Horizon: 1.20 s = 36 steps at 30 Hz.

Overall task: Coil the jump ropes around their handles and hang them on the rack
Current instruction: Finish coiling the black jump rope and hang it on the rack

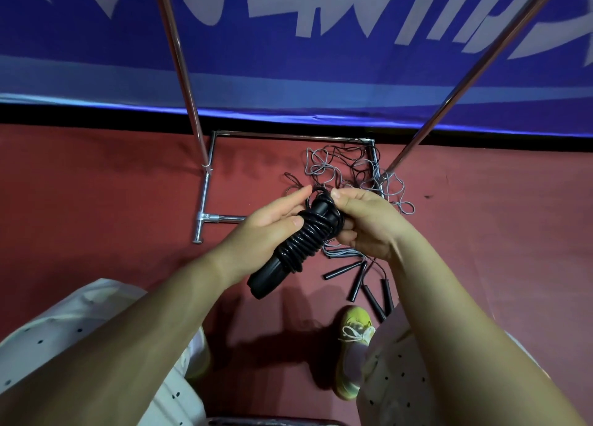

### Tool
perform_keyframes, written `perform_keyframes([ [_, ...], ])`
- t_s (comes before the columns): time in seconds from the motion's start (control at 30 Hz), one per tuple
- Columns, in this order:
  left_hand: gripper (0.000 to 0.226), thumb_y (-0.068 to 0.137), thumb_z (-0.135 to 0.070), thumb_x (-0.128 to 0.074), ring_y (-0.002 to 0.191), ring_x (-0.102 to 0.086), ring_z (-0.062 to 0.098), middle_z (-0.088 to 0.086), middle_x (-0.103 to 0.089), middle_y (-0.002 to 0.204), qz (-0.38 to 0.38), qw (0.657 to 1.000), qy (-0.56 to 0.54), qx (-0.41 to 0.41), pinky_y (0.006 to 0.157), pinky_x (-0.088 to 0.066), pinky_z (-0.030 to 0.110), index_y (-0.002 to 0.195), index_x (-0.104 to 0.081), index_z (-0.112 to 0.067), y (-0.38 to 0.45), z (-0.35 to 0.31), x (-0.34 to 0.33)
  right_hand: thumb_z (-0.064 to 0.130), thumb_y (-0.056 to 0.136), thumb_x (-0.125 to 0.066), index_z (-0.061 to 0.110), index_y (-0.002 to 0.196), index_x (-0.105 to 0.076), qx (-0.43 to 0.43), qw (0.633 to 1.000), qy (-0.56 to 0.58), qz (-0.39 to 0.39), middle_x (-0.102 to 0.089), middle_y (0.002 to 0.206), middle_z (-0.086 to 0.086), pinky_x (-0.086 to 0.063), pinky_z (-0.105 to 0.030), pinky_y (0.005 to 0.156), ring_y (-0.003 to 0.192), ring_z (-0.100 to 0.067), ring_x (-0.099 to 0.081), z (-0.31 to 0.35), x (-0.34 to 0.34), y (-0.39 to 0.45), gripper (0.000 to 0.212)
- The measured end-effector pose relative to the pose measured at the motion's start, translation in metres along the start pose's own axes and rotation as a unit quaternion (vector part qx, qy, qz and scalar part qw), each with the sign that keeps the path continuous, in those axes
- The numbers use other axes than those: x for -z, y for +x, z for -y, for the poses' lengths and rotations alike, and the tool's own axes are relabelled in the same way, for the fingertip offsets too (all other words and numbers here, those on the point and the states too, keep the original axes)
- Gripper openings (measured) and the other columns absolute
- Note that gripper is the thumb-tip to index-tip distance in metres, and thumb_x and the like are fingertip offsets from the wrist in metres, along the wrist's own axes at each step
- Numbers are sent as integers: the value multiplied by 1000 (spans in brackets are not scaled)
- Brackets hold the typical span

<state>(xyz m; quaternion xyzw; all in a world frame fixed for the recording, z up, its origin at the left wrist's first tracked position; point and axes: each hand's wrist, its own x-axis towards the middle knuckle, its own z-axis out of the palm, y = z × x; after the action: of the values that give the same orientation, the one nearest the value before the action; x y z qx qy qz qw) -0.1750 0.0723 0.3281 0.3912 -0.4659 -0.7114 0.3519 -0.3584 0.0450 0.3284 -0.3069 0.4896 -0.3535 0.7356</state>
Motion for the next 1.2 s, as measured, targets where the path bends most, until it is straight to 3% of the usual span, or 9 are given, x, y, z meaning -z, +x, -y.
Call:
perform_keyframes([
  [0.1,45,82,-13,-49,96,-64,21,-2,-63,119,25,999,-26,11,64,-52,18,122,-50,-34,-2,-6,2,33,64,-78,14,64,-71,20,997,31,70,-43,50,4,-27,-12,34,40,-1,-31,-1,-2,0,21],
  [0.23,46,78,-15,-47,88,-65,24,4,-67,110,59,997,-46,29,59,-51,20,119,-56,-34,-5,-10,4,39,45,-93,11,76,-63,12,993,80,83,-46,48,5,-34,-12,33,36,-1,-38,-5,-5,2,52],
  [0.43,44,74,-11,-47,70,-69,17,-1,-72,91,68,995,-61,48,54,-51,20,113,-57,-27,-2,-12,11,31,80,-61,16,87,-55,20,999,29,29,-51,64,2,-43,-15,41,46,-4,-43,2,-15,-7,17],
  [0.63,41,72,-13,-50,80,-66,14,-1,-68,98,56,996,-4,68,84,-51,39,110,-57,-27,3,1,12,14,95,-52,15,79,-51,41,991,-129,2,-55,67,1,-47,-22,51,58,-11,-50,1,-22,-8,16],
  [0.83,41,68,-21,-53,95,-58,-13,-17,-61,109,55,985,147,66,90,-44,10,103,-51,-44,6,6,8,23,100,-48,16,80,-56,39,977,-202,-58,-58,74,4,-51,-31,75,71,-11,-55,3,-23,-9,23],
  [0.9,44,65,-31,-55,105,-59,-2,-16,-59,116,70,970,215,87,98,-45,21,102,-47,-52,6,11,4,28,99,-50,16,85,-60,78,974,-184,-108,-62,79,7,-48,-33,86,80,-11,-58,5,-21,-5,22],
  [1.0,39,58,-40,-58,110,-60,14,-6,-64,117,66,977,187,79,99,-46,32,94,-53,-55,8,15,-3,29,100,-47,8,89,-60,80,986,-53,-137,-66,83,-3,-48,-33,75,82,-20,-59,13,-21,-3,27],
  [1.13,46,57,-34,-64,93,-64,22,8,-69,105,58,994,59,74,88,-50,43,102,-69,-32,12,9,-9,31,101,-44,9,94,-55,93,991,8,-98,-72,89,-6,-51,-32,71,82,-20,-66,12,-22,-3,25],
  [1.2,57,59,-25,-66,81,-66,20,8,-70,95,51,995,29,79,77,-53,36,115,-63,-14,13,7,-10,27,97,-52,8,98,-56,125,988,25,-82,-73,91,-6,-54,-29,77,88,-20,-70,11,-20,-6,20],
])
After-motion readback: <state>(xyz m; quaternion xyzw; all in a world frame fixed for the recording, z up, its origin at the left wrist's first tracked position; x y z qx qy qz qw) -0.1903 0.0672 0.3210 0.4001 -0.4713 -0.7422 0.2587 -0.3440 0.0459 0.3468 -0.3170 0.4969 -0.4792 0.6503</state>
